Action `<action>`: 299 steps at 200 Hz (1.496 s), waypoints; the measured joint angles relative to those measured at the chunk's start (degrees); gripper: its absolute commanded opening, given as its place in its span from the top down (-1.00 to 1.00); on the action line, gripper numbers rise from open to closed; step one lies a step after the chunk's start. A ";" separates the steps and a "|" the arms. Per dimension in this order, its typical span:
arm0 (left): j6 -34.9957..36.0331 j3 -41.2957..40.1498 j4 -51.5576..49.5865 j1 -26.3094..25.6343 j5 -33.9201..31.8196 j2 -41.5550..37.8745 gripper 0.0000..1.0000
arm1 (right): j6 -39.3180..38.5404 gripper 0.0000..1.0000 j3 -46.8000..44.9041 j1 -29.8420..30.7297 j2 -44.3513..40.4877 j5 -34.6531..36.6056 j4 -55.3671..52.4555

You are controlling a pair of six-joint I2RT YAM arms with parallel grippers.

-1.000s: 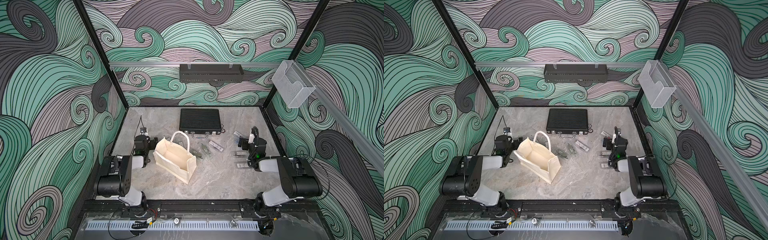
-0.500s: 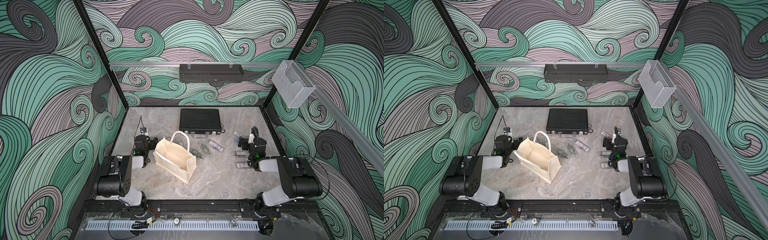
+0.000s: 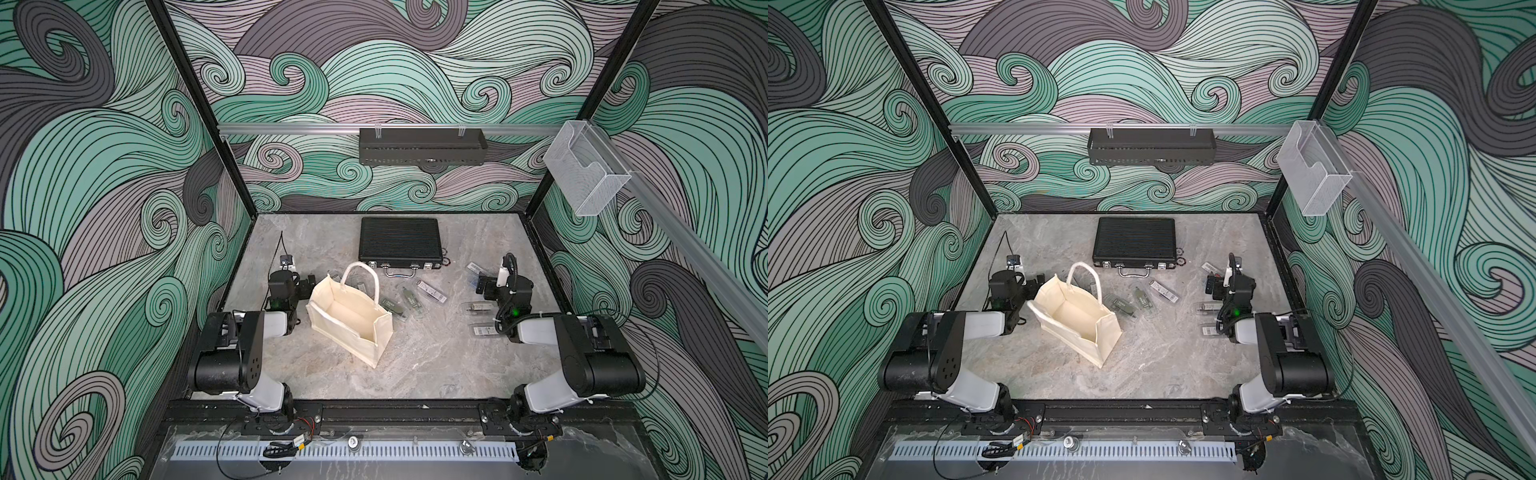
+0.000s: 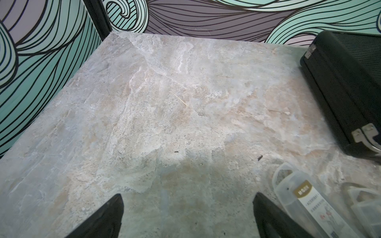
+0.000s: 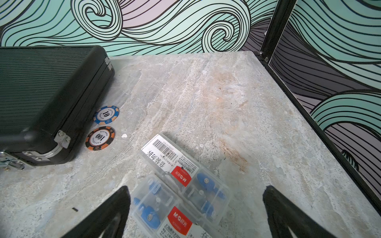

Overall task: Put the compass set into the canvas bag
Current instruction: Adjust the canvas bag at the center of the board.

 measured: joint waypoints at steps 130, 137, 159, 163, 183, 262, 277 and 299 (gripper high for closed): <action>-15.58 46.60 -73.96 0.26 4.22 -22.80 -0.73 | -1.16 -0.91 31.67 12.92 -17.97 -9.94 -55.39; -17.75 48.68 -77.79 -0.13 5.03 -23.06 -0.73 | -1.11 -0.91 33.64 14.01 -16.98 -10.80 -58.01; -24.15 53.86 -89.59 -3.50 4.98 -24.17 -0.73 | -0.90 -0.91 38.93 16.76 -13.42 -13.14 -64.24; -25.09 54.40 -91.38 -4.37 4.83 -24.30 -0.73 | -0.87 -0.91 39.85 17.35 -12.70 -13.51 -65.35; -31.58 55.89 -99.30 -9.35 4.76 -24.90 -0.74 | -0.94 -0.90 44.24 19.87 -8.90 -14.62 -69.75; -51.71 53.11 -112.02 -20.15 8.11 -24.44 -0.75 | -1.05 -0.89 49.90 24.57 0.59 -15.56 -78.49; -54.10 50.66 -111.34 -21.27 8.96 -24.74 -0.72 | -1.05 -0.89 49.88 24.57 0.83 -15.58 -78.97; -56.30 48.00 -110.05 -22.38 9.92 -24.15 -0.44 | -1.07 -0.89 49.83 24.59 0.76 -15.65 -79.34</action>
